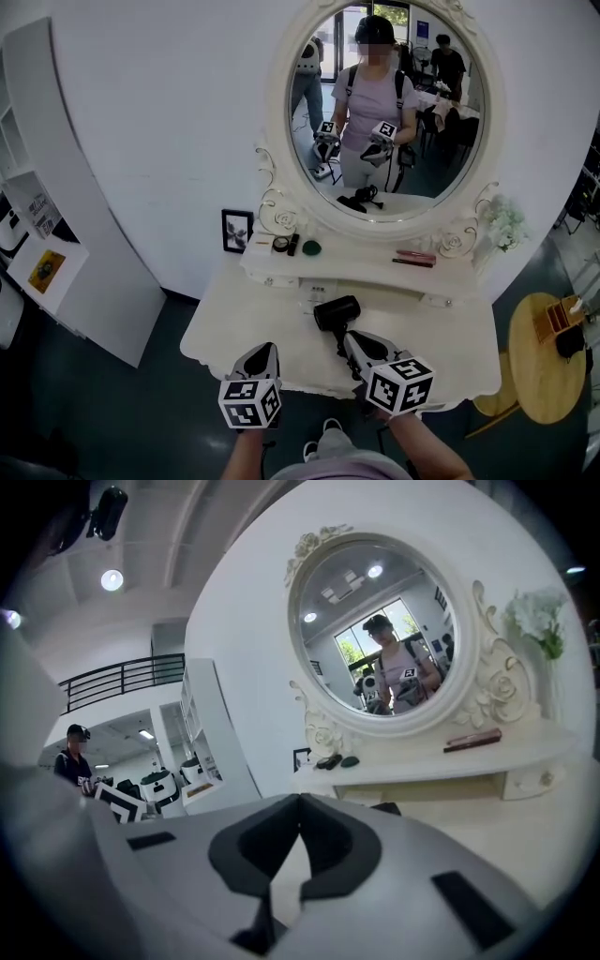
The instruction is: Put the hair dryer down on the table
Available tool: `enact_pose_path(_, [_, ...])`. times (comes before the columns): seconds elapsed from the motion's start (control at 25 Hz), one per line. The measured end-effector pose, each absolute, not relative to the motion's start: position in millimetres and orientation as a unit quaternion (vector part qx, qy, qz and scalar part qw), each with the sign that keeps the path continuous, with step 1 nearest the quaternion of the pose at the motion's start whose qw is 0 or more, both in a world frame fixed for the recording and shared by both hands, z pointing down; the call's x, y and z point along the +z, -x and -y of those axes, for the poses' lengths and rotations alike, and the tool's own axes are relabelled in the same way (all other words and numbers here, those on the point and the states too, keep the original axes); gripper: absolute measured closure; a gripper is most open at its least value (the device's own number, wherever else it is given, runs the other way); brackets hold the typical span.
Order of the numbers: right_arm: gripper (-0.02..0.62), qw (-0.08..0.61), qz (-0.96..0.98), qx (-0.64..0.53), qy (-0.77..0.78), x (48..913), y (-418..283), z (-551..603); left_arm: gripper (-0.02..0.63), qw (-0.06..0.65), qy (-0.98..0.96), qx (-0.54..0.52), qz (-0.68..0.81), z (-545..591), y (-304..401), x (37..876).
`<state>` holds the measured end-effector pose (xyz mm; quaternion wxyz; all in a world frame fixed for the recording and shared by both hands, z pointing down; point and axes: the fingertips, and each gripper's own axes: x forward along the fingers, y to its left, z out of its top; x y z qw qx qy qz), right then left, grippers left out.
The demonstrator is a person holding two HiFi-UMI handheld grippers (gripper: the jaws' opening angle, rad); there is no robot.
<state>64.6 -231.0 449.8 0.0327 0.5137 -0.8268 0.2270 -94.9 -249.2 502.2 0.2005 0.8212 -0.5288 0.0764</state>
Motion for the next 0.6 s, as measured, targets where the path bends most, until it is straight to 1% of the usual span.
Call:
enact_pose_path(0.28, [0.592,0.005,0.828,0.227,-0.513,439.9,-69.2,214.2,0.606,0.195,-0.824,0.064,0.528,246.0,93.1,492.8])
enact_pose_path(0.6, [0.592,-0.012,0.835,0.198,-0.514,430.8,-76.2,205.2,0.606,0.187,-0.829,0.063,0.523,243.1,84.4,487.0])
